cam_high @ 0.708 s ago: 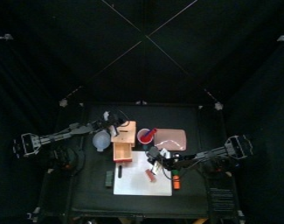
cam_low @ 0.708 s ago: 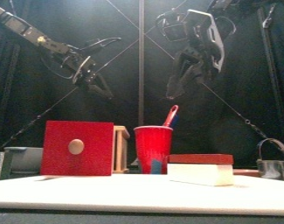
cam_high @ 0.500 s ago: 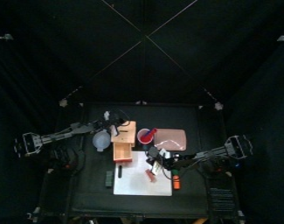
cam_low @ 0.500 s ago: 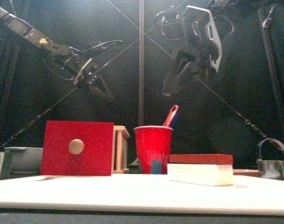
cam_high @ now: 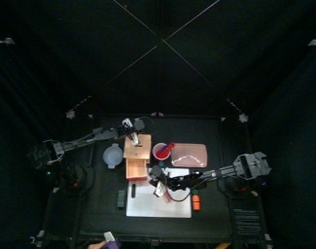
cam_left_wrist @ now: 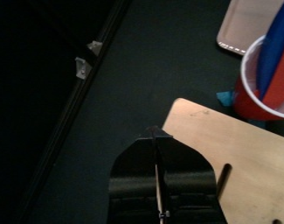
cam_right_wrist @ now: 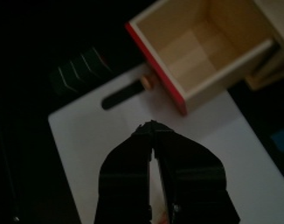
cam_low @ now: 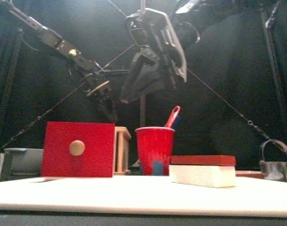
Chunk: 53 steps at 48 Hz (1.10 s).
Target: Close drawer
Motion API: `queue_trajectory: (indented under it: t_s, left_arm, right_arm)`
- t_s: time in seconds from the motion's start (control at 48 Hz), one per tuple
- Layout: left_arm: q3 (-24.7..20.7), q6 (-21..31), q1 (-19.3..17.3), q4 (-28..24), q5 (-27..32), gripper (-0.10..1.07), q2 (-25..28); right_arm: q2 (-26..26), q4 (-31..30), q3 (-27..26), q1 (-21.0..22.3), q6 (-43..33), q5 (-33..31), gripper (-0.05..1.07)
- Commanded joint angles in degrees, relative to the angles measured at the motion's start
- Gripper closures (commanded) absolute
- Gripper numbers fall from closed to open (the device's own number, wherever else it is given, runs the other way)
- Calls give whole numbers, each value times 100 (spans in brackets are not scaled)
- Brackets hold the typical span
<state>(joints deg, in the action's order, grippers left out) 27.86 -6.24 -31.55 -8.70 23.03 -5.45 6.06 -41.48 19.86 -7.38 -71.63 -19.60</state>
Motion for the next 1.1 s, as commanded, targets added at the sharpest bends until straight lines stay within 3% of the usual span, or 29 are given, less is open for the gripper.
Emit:
queue_trajectory:
  t_s: [0.0, 0.167, 0.333, 0.521, 0.646, 0.938, 1.083]
  left_arm:
    - [-272, 9, -132, -53, 26, 96, -9]
    - [-114, -18, -404, -35, -501, 96, -88]
    - [9, -53, -519, -79, -519, 96, -62]
    - [-44, -62, -510, -299, -360, 96, -18]
    - [-114, -97, -501, -431, -325, 96, 70]
    - [-185, -308, -483, -422, -105, 96, 475]
    - [-211, -378, -475, -422, 0, 96, 580]
  right_arm:
    - [88, -53, -686, 176, 35, 26, 82]
    - [659, -88, -1661, 527, 606, -352, 82]
    - [1204, 870, -2522, 677, 1881, -1028, 82]
    - [1485, 2540, -2681, 633, 3270, -1283, 82]
    - [1512, 3155, -2760, 457, 3823, -1178, 82]
    - [2083, 3173, -3173, 360, 3981, -1187, 82]
    - [2355, 2865, -3498, 378, 3929, -1099, 82]
